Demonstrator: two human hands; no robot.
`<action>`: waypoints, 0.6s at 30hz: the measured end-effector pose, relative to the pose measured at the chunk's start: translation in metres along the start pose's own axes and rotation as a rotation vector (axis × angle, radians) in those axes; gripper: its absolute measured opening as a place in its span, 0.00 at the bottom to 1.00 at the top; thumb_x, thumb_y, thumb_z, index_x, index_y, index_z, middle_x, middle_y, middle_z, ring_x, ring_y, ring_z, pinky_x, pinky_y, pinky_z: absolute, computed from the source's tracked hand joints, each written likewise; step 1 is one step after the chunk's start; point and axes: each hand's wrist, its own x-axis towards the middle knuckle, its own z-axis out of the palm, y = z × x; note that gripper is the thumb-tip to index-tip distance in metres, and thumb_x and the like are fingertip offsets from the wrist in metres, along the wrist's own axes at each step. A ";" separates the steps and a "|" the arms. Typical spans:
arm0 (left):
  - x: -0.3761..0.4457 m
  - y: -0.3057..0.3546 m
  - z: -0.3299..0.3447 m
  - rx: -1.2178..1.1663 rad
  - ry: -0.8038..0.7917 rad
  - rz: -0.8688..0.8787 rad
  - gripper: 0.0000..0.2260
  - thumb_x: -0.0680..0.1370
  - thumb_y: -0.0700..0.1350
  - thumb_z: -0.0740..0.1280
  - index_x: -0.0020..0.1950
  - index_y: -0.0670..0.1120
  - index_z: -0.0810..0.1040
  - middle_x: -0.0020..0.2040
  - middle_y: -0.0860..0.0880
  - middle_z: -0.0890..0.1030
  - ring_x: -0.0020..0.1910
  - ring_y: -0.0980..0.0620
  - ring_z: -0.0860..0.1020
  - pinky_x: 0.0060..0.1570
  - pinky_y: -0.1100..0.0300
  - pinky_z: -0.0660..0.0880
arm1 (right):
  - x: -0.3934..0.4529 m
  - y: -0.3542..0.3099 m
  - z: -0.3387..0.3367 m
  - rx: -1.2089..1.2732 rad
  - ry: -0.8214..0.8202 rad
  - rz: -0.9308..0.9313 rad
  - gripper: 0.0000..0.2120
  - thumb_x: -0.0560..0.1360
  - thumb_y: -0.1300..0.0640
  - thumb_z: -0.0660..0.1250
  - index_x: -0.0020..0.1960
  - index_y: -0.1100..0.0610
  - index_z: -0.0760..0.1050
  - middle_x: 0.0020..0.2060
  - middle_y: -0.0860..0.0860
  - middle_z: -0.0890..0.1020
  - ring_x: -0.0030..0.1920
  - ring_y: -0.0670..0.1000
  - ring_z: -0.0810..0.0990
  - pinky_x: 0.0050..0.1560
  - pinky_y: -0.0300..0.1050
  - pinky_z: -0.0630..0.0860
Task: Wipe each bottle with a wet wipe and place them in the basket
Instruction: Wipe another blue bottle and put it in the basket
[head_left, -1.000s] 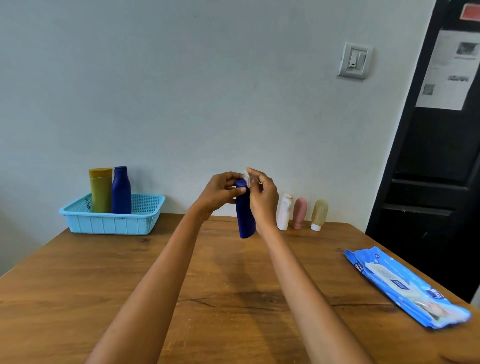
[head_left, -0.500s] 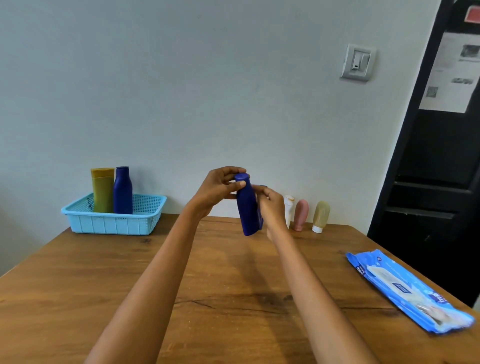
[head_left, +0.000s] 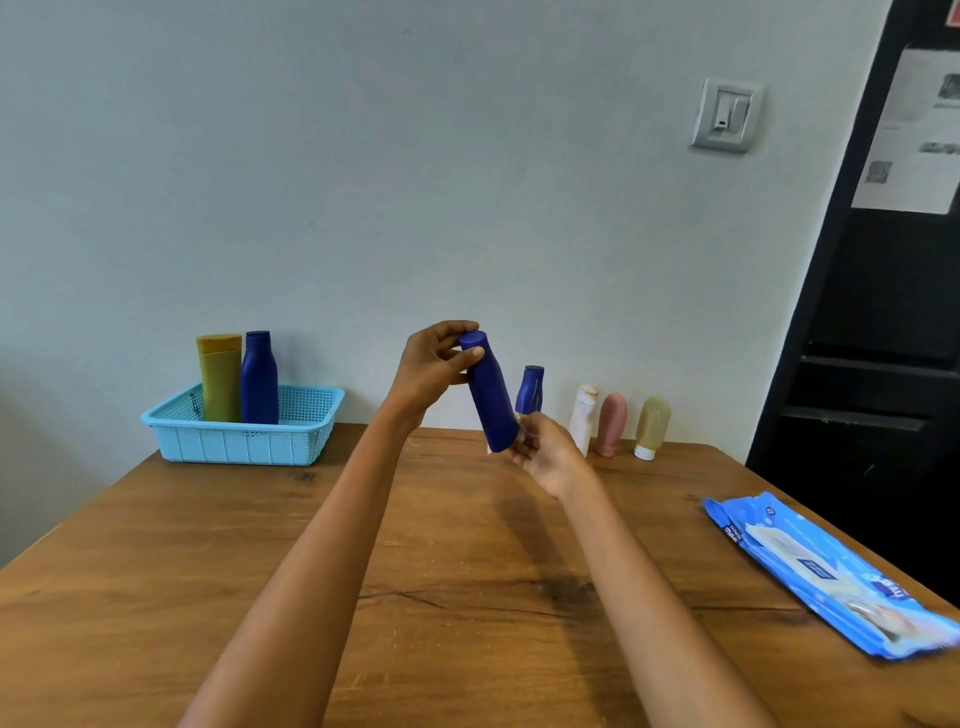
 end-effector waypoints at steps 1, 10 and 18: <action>0.000 -0.001 0.001 0.000 0.020 0.009 0.15 0.75 0.35 0.68 0.62 0.41 0.74 0.56 0.43 0.80 0.53 0.49 0.80 0.43 0.62 0.80 | -0.002 -0.001 -0.001 0.116 -0.023 0.033 0.14 0.76 0.64 0.62 0.62 0.62 0.70 0.42 0.57 0.79 0.43 0.52 0.80 0.48 0.47 0.79; 0.005 -0.008 0.007 0.143 0.154 0.075 0.16 0.74 0.37 0.70 0.62 0.43 0.74 0.55 0.46 0.80 0.54 0.48 0.78 0.45 0.59 0.80 | -0.002 0.000 -0.001 0.031 -0.056 0.142 0.14 0.76 0.63 0.64 0.61 0.63 0.69 0.39 0.58 0.79 0.37 0.51 0.78 0.40 0.41 0.77; 0.004 -0.018 0.017 0.310 0.260 0.056 0.18 0.72 0.41 0.73 0.62 0.43 0.76 0.56 0.46 0.80 0.47 0.53 0.77 0.49 0.58 0.79 | 0.000 0.000 0.012 -0.206 0.094 -0.099 0.05 0.77 0.59 0.62 0.50 0.59 0.75 0.43 0.56 0.79 0.39 0.51 0.76 0.36 0.41 0.72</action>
